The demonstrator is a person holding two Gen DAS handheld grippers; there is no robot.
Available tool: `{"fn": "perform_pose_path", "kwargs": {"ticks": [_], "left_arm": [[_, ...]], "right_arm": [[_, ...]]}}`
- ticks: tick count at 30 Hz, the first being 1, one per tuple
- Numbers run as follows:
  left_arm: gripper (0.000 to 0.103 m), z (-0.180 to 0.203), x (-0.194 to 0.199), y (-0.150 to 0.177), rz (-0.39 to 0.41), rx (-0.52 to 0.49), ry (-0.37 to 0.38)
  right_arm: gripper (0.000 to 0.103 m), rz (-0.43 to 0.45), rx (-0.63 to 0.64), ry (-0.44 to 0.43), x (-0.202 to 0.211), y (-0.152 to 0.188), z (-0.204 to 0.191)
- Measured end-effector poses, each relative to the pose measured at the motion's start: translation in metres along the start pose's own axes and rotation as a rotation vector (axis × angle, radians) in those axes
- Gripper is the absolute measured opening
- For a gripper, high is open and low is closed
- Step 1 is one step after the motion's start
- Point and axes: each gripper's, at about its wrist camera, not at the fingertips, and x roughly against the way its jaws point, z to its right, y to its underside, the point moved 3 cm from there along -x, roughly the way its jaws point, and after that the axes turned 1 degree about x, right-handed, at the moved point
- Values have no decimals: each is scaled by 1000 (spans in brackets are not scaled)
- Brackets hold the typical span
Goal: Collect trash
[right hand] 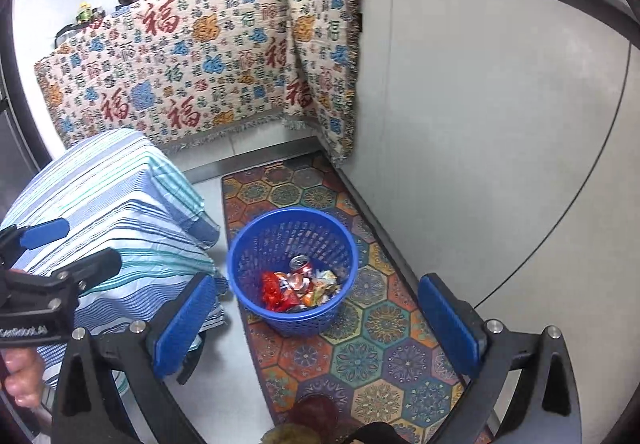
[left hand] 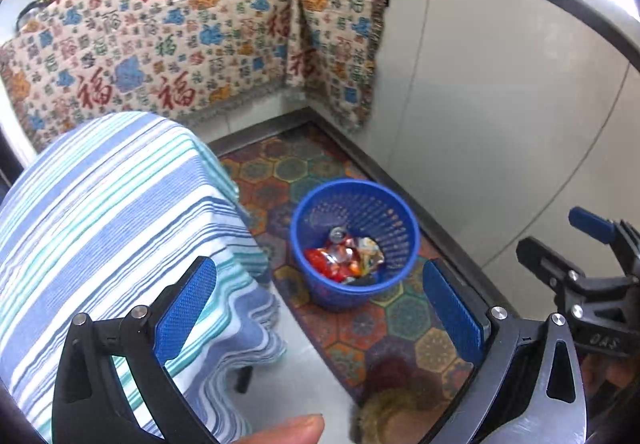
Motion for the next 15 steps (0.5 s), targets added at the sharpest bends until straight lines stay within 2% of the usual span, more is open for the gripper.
{"fn": "perform_pose_path", "kwargs": {"ticks": [4, 15], "left_arm": [[103, -3, 0, -2, 11, 13, -31], [103, -5, -5, -2, -12, 27, -49]], "right_arm": [[103, 10, 7, -5, 1, -2, -3], [103, 8, 22, -16, 2, -3, -8]]}}
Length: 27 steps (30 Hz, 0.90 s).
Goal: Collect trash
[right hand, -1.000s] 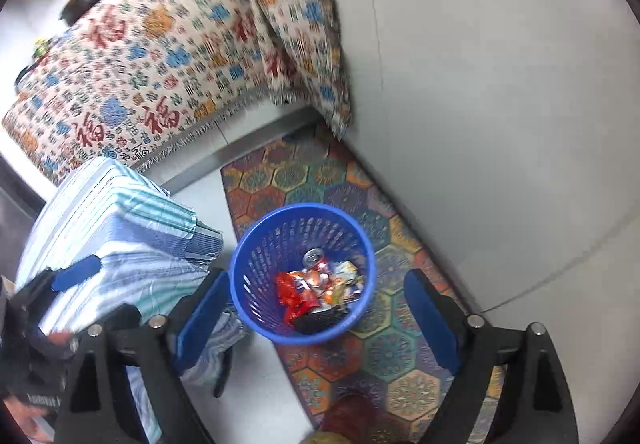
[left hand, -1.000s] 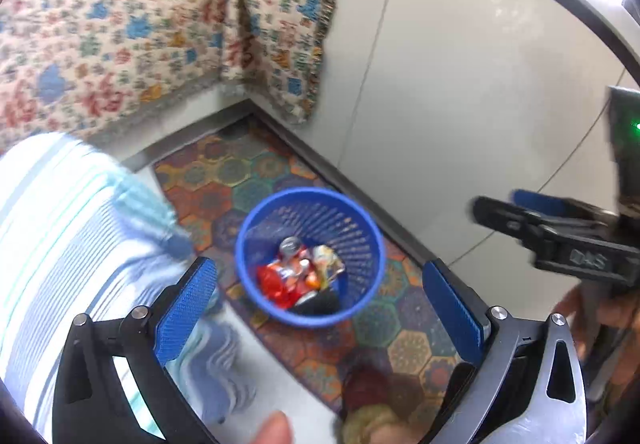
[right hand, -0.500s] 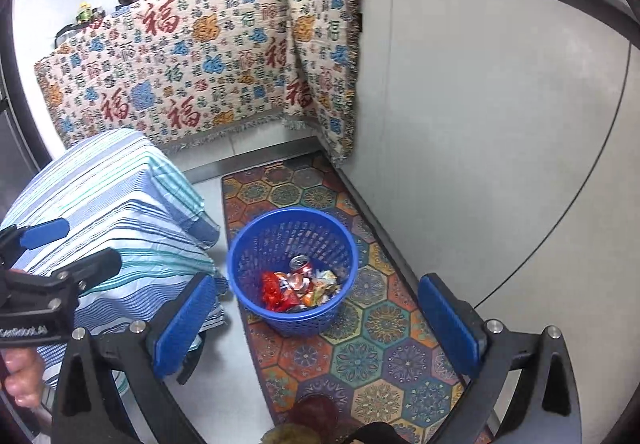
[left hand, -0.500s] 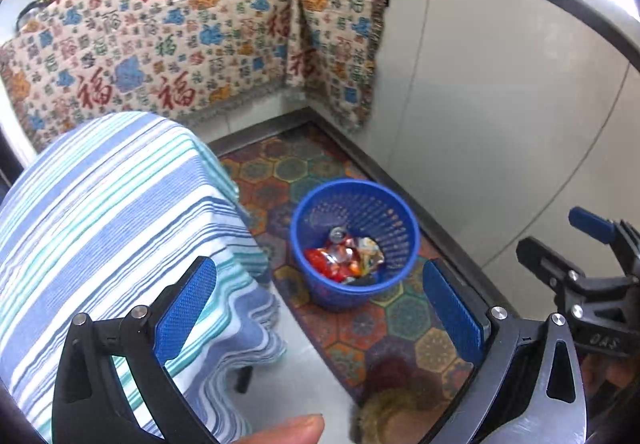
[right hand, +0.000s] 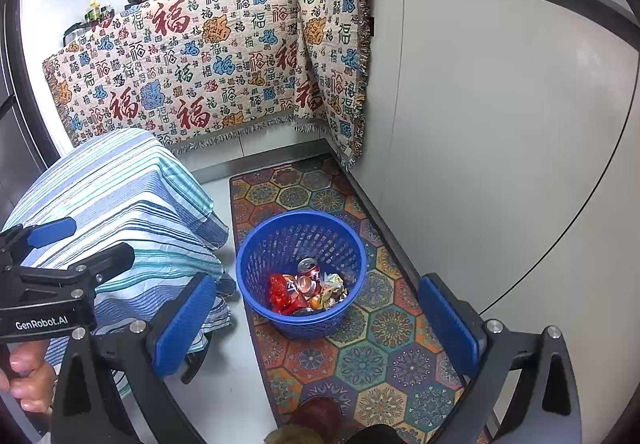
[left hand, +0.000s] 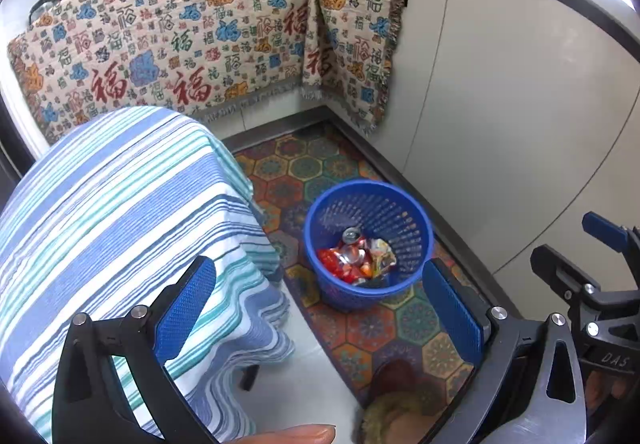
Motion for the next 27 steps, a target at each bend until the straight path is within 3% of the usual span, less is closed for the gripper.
{"fn": "perform_pose_path", "kwargs": {"ticks": [27], "left_arm": [[103, 4, 3, 1, -6, -12, -14]], "right_arm": [[103, 1, 0, -4, 2, 3, 0]]}}
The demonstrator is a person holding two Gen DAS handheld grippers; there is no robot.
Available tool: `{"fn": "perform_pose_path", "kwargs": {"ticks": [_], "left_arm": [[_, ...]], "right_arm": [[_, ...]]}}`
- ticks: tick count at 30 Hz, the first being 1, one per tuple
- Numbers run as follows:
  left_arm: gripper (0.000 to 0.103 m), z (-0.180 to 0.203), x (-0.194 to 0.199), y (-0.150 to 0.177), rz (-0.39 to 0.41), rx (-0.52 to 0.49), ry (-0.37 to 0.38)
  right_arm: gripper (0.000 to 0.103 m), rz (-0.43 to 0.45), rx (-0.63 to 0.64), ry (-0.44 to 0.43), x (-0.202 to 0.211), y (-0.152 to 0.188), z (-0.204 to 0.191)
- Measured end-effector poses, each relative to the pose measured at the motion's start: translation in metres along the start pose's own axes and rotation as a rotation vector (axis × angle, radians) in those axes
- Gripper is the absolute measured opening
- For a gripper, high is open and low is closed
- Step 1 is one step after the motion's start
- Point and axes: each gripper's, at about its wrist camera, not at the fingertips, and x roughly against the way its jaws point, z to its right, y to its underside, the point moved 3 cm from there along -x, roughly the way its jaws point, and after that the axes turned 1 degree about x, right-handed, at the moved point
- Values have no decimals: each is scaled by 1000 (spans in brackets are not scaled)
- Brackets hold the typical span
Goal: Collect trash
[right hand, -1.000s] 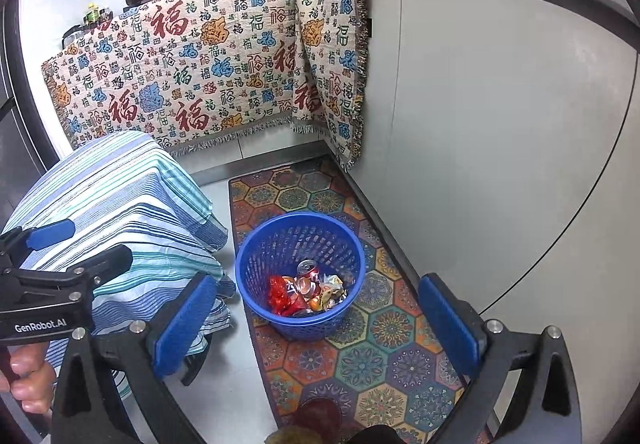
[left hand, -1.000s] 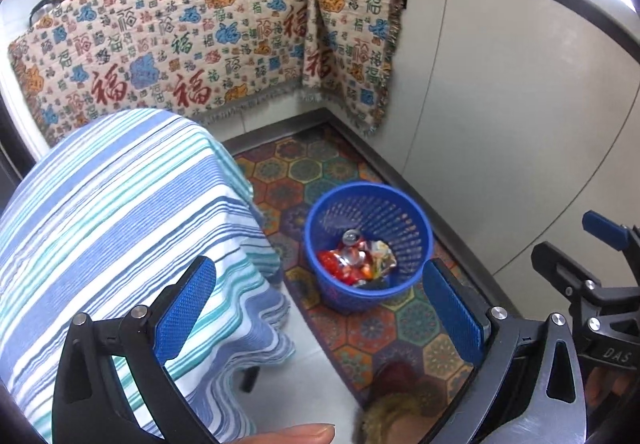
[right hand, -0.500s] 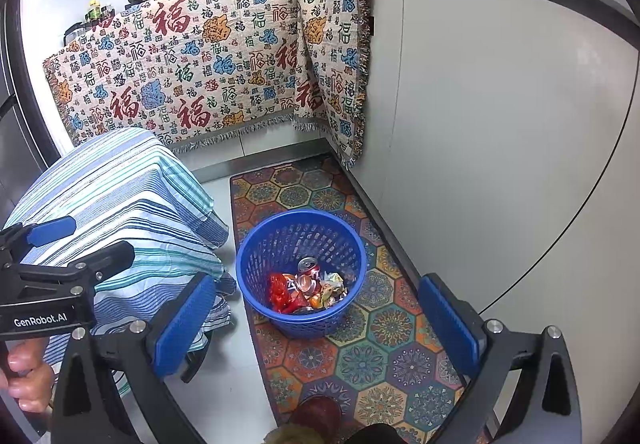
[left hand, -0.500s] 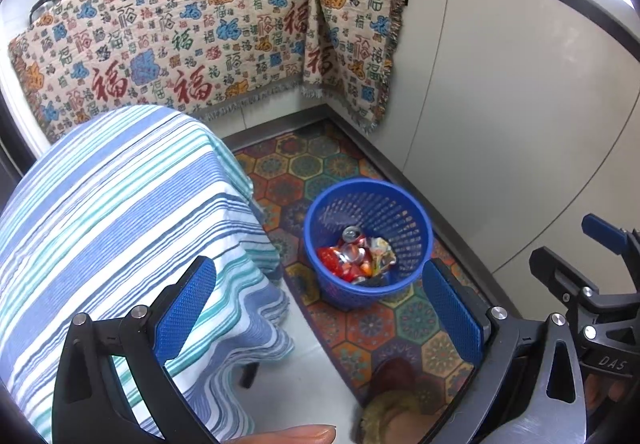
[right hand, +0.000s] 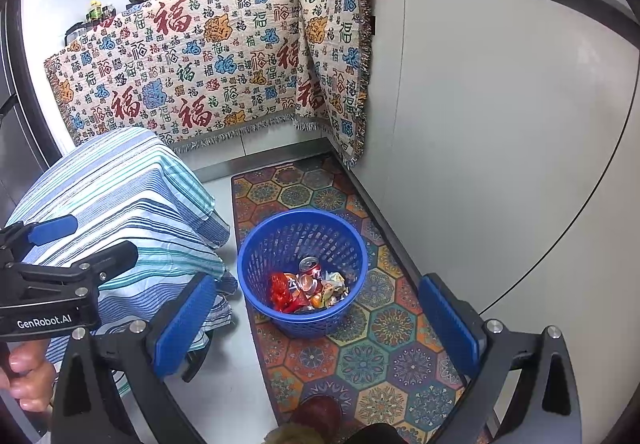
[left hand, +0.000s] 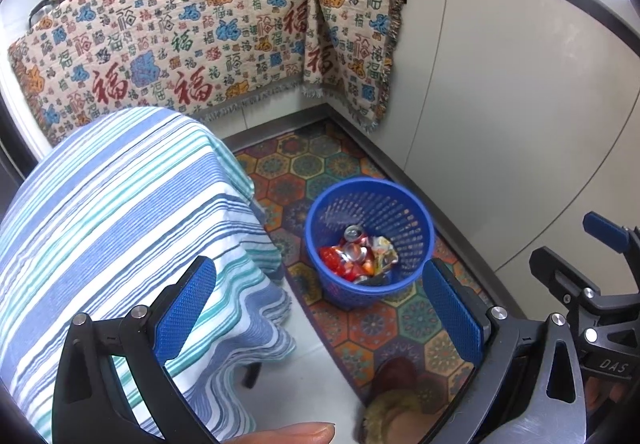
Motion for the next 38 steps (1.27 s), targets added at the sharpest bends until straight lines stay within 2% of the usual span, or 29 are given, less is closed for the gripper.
{"fn": "perform_pose_path", "kwargs": {"ticks": [21, 30, 38], "left_arm": [[103, 2, -2, -1, 2, -27, -10], [102, 2, -3, -1, -6, -36, 15], [102, 4, 1, 1, 37, -31, 45]], "right_arm": [[103, -12, -7, 8, 2, 4, -4], [103, -22, -16, 11, -1, 3, -1], [103, -21, -25, 15, 0, 4, -1]]}}
